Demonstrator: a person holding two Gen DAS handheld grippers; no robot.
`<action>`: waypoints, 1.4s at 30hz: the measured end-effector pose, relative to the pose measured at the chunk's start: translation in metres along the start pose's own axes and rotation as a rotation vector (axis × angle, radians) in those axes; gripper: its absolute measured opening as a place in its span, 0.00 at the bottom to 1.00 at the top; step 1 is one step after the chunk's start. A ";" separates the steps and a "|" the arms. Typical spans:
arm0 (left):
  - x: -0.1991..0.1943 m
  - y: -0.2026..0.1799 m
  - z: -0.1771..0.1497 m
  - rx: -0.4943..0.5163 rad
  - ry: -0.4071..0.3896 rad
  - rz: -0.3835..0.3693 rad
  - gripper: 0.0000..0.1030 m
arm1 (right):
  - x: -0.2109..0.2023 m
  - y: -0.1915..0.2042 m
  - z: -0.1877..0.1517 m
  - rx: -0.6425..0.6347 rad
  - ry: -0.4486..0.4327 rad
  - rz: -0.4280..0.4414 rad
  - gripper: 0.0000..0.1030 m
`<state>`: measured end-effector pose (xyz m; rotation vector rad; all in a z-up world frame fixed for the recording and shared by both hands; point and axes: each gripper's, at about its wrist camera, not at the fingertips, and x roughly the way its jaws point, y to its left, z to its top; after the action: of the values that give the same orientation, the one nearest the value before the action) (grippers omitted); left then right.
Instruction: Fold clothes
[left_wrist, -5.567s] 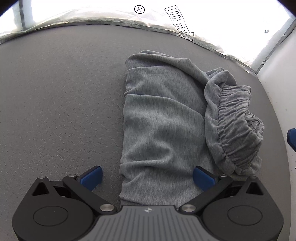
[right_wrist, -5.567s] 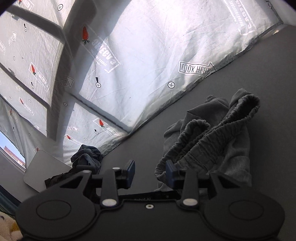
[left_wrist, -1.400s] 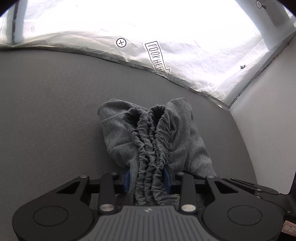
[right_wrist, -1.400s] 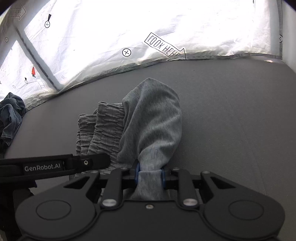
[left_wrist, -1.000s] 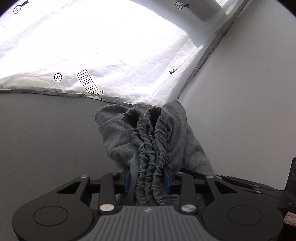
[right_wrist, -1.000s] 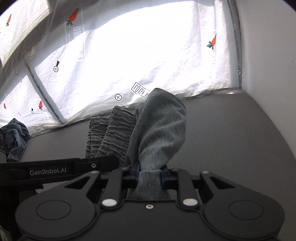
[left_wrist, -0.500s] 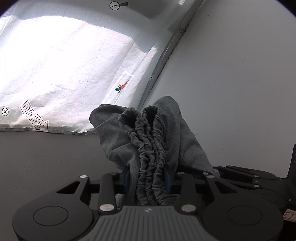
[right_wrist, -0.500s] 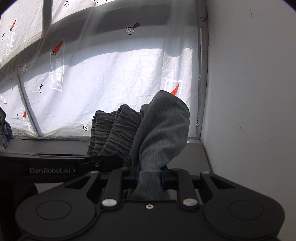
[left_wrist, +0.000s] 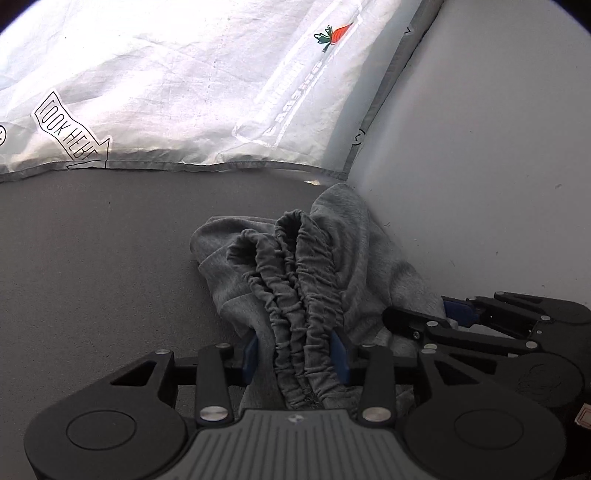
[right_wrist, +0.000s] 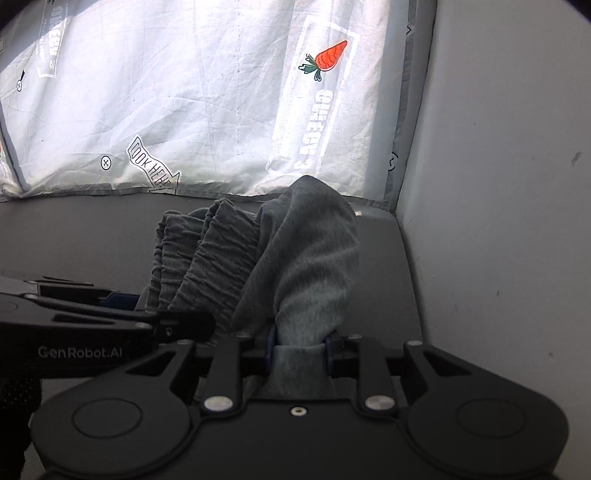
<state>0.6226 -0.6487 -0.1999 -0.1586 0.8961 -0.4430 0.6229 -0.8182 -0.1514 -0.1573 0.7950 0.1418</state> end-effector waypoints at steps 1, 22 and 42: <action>-0.001 0.005 0.001 0.005 0.004 0.023 0.42 | 0.002 0.007 -0.003 -0.037 -0.010 -0.061 0.29; -0.017 0.029 0.031 0.138 -0.061 0.041 0.69 | -0.002 0.023 -0.012 0.310 -0.073 -0.128 0.29; -0.380 0.055 -0.100 0.148 -0.479 0.137 1.00 | -0.232 0.223 -0.051 0.166 -0.258 0.039 0.99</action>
<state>0.3558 -0.4282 -0.0063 -0.0614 0.3990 -0.3220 0.3854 -0.6255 -0.0391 0.0337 0.5498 0.1292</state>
